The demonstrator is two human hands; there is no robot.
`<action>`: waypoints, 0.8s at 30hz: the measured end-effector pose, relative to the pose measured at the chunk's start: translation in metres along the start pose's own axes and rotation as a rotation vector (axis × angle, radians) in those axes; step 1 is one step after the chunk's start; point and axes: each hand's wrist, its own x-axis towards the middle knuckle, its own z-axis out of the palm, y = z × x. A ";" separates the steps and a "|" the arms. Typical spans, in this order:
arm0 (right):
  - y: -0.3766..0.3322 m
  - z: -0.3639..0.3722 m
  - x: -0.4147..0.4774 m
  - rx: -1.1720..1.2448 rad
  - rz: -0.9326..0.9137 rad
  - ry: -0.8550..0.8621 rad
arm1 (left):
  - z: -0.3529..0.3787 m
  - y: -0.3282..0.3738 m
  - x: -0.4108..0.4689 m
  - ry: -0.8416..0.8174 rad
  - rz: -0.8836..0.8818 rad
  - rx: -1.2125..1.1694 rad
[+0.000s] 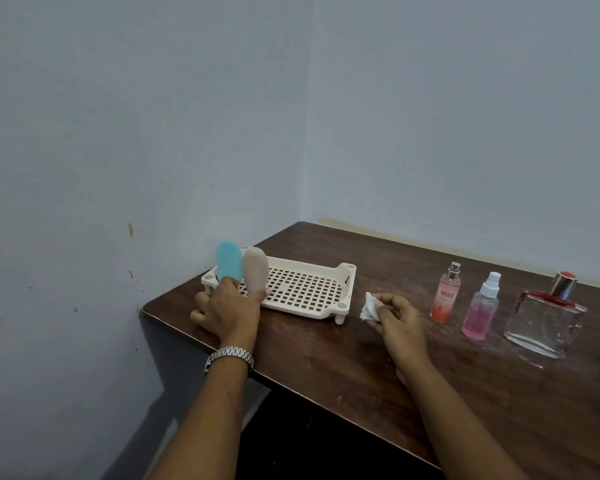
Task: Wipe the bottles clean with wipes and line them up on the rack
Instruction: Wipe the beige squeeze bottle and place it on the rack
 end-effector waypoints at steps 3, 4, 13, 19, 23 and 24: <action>0.000 -0.002 0.004 0.068 0.061 0.022 | -0.001 -0.001 0.000 0.016 0.008 -0.029; -0.001 -0.003 0.005 0.132 0.096 0.021 | -0.001 -0.001 0.000 0.028 0.021 -0.040; -0.025 -0.063 -0.004 0.446 0.221 -0.066 | 0.001 0.005 -0.006 0.118 0.187 -0.164; -0.041 -0.131 -0.013 -0.387 -0.142 -0.109 | 0.002 0.037 -0.029 0.029 0.447 -0.341; -0.030 -0.164 -0.014 -0.753 -0.353 -0.038 | 0.018 0.095 -0.082 -0.305 0.674 -0.428; -0.024 -0.167 -0.016 -0.803 -0.400 -0.028 | 0.026 0.106 -0.096 -0.414 0.700 -0.452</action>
